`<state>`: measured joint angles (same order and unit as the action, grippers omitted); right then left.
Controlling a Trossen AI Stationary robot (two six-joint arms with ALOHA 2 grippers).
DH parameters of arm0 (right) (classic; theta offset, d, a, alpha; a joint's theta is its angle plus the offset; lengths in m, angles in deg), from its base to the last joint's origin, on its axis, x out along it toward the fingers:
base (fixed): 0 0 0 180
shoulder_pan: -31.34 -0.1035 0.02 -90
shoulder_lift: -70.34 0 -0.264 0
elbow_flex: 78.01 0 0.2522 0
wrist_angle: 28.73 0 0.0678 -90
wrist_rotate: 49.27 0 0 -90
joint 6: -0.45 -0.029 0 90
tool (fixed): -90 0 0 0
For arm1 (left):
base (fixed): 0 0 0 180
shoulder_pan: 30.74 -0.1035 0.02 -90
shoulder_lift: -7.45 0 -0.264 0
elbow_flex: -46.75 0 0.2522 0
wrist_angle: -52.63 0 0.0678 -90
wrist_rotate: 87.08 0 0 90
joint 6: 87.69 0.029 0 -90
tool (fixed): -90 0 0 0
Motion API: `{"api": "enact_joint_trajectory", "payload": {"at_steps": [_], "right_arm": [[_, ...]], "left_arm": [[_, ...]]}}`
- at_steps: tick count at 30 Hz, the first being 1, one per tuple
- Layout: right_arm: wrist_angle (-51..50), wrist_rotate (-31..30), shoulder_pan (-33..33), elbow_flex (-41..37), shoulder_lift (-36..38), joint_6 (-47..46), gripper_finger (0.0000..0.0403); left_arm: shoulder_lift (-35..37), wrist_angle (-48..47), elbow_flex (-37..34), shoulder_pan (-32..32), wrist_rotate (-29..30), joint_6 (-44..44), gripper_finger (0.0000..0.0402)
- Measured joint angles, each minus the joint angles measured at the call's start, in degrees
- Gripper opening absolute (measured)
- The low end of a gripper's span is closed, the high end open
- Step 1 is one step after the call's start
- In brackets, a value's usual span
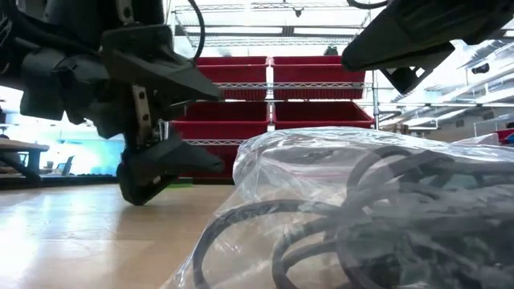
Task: Sort rubber bands
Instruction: Close the transparent zip bag
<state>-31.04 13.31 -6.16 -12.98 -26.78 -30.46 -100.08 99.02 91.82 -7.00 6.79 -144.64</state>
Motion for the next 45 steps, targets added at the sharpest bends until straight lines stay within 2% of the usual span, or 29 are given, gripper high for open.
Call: {"api": "enact_joint_trajectory", "payload": {"at_steps": [9, 15, 20, 27, 31, 38, 41, 43, 45], "right_arm": [[0.71, -0.26, 0.00, 0.00, 0.00, 0.60, 0.0004], [0.90, -0.22, -0.49, -0.02, 0.00, 0.61, 0.0003], [0.91, -0.22, -0.81, -0.02, 0.00, 0.65, 0.0001], [0.91, -0.22, -0.84, 0.00, 0.00, 0.62, 0.0001], [0.88, -0.22, -1.03, -0.02, 0.00, 0.62, 0.0001], [0.86, -0.29, -1.03, -0.02, 0.00, 0.08, 0.0001], [0.95, -0.24, -1.03, 0.00, 0.52, -0.34, 0.0002], [1.15, -0.22, -0.98, 0.00, 1.54, -0.30, 0.0006], [1.33, -0.20, -0.87, 0.00, 2.97, 0.06, 0.0012]], "left_arm": [[-4.78, -5.91, 8.71, -0.42, -0.51, -0.01, 0.0278], [-5.31, -7.72, 10.85, -1.45, -1.02, 1.68, 0.0270], [-5.52, -8.25, 11.74, -1.60, -1.98, 4.79, 0.0210], [-5.52, -6.82, 12.33, -1.68, -0.98, 10.45, 0.0078], [-5.52, -3.52, 12.35, -1.85, -2.44, 13.08, 0.0019], [-4.27, -2.87, 12.46, -4.60, -14.98, 17.10, 0.0005], [-1.74, -4.37, 12.50, -5.27, -19.31, 21.57, 0.0004], [1.11, -10.10, 13.17, -5.50, -20.69, 25.63, 0.0003], [4.46, -20.59, 15.45, -5.60, -20.65, 31.18, 0.0003]]}}
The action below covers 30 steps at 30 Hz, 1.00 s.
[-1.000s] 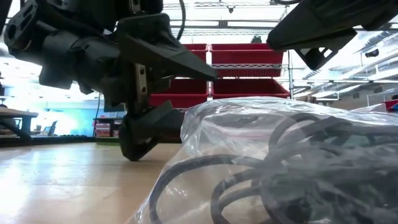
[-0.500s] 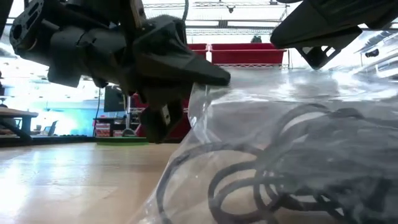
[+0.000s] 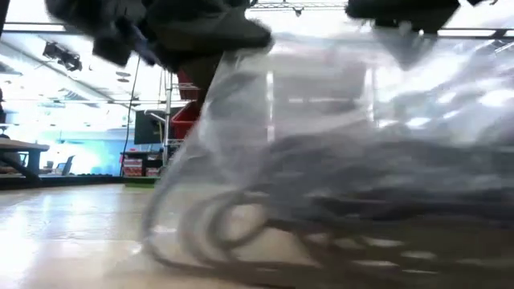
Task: Sort rubber bands
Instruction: Close the transparent zip bag
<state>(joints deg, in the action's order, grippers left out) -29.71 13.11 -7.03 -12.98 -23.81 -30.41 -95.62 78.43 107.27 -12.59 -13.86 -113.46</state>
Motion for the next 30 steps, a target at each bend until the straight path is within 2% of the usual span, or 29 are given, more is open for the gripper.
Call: {"api": "enact_joint_trajectory", "payload": {"at_steps": [2, 5, 9, 18, 30], "right_arm": [[0.39, -0.01, 0.26, 0.00, 1.52, 0.75, 0.0020], [2.22, 0.02, 1.07, 0.00, 3.41, 1.83, 0.0035], [3.94, 2.18, 3.16, 0.02, 3.86, 3.48, 0.0061], [3.99, 3.93, 6.27, 0.81, 3.85, 5.24, 0.0112], [0.31, 9.62, 8.85, 3.76, 3.33, 5.55, 0.0118]], "left_arm": [[2.96, -14.32, 3.59, 0.01, 2.06, 6.64, 0.0002], [5.11, -34.36, 10.54, 0.46, 8.13, 14.82, 0.0002], [5.14, -47.87, 19.04, 1.07, 13.11, 22.04, 0.0002], [5.16, -59.21, 29.33, 2.47, 16.25, 30.15, 0.0001], [5.16, -62.19, 33.42, 2.56, 18.69, 31.36, 0.0003]]}}
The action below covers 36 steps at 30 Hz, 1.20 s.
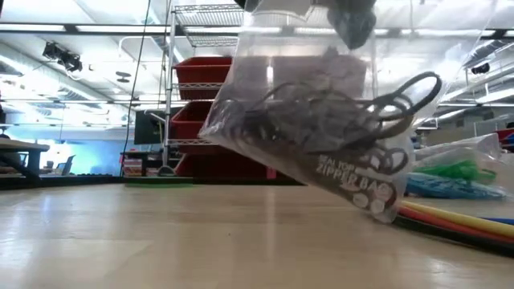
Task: Sort rubber bands
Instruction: Close the transparent zip bag
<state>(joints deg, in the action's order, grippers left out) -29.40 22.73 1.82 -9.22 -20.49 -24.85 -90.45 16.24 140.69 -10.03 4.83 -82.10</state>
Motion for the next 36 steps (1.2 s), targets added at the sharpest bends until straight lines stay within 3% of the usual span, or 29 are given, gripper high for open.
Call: {"api": "enact_joint_trajectory", "payload": {"at_steps": [5, 20, 28, 36], "right_arm": [[-4.80, -0.70, 0.04, 1.06, -1.10, -0.52, 0.0118], [-2.39, -1.72, -0.51, 1.29, -1.42, 0.39, 0.0099], [-6.24, -1.49, -0.49, 1.29, -1.42, 0.11, 0.0098], [-7.22, -2.09, -0.50, 1.29, -1.42, 1.01, 0.0098]], "left_arm": [[-0.02, -0.47, 0.07, -0.02, 0.12, -0.07, 0.0004], [-0.02, -5.90, 0.04, 0.42, -0.92, -3.34, 0.0005], [-0.02, -0.06, 0.02, 0.39, -6.26, -4.32, 0.0005], [-0.02, 1.09, 0.02, 0.39, -7.98, -4.35, 0.0005]]}}
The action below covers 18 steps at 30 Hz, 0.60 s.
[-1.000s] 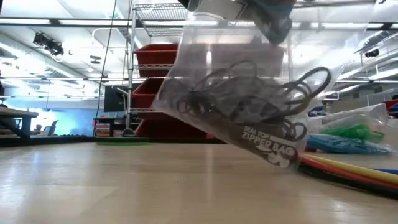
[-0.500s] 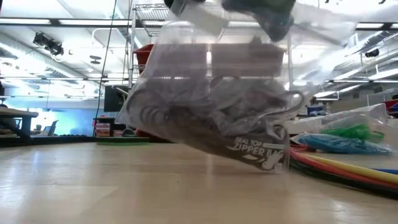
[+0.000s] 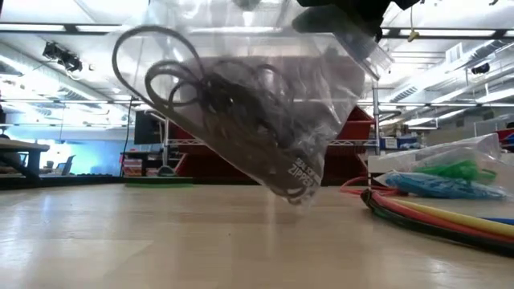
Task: Sort rubber bands
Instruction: Close the transparent zip bag
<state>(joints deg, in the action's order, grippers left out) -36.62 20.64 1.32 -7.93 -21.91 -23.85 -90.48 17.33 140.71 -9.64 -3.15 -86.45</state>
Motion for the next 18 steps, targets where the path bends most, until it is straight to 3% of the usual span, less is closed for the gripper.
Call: {"api": "enact_joint_trajectory", "payload": {"at_steps": [4, 10, 18], "right_arm": [[-1.59, -0.98, -0.26, 0.78, 0.00, 0.24, 0.0098], [-10.80, -2.69, -1.11, 8.10, 0.02, 3.41, 0.0091], [-18.75, 0.26, -1.09, 13.27, -0.99, 2.95, 0.0085]], "left_arm": [[0.00, -1.04, 0.00, -0.07, -0.01, -0.96, 0.0005], [0.00, -2.57, 0.00, -0.48, 0.18, -1.91, 0.0005], [0.00, 1.02, -0.04, -0.48, -0.63, -1.91, 0.0005]]}}
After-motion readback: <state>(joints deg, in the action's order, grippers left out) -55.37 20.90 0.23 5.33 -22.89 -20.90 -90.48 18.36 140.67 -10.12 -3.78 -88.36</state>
